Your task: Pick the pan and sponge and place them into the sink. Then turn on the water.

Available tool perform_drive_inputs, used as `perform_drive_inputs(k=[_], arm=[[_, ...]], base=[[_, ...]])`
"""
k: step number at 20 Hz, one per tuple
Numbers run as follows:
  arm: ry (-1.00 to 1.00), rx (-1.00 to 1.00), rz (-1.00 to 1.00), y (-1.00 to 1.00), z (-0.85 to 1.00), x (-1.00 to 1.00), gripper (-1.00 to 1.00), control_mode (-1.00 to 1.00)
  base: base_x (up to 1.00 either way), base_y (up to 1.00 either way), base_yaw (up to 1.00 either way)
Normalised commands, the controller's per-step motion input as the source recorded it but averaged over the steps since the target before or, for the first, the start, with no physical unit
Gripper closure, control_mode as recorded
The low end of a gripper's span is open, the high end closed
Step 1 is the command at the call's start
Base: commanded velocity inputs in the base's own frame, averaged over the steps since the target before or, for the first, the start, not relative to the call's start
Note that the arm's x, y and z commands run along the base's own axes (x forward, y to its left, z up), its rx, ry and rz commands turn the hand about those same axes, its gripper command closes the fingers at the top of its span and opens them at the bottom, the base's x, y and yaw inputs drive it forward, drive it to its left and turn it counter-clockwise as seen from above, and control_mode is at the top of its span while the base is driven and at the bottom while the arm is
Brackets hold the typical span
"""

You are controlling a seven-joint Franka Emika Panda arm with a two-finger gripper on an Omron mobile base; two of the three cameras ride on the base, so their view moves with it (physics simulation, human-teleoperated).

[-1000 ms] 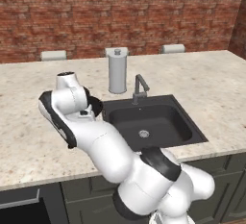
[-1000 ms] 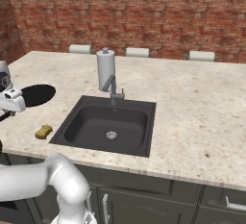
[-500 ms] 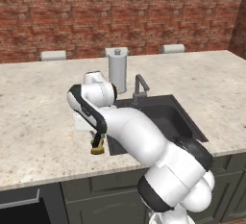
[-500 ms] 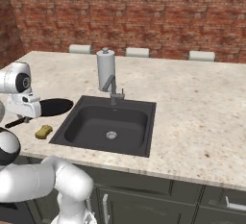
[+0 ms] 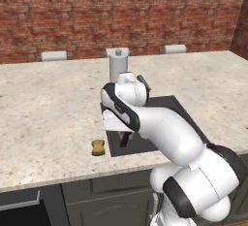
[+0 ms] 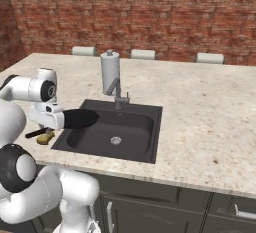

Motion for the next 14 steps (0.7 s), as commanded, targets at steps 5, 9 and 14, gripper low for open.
perform_drive_inputs(k=[5, 9, 14], arm=[[0.13, 0.02, -0.07, -0.47, -0.1, 0.0, 1.0, -1.0], [0.12, 0.01, -0.08, -0.21, -0.18, 0.0, 1.0, -1.0], [0.0, 0.0, -0.15, -0.33, -0.01, 0.11, 1.0, -1.0]], base=[[0.0, 0.0, 0.0], [0.0, 0.0, 0.0], [0.0, 0.0, 0.0]])
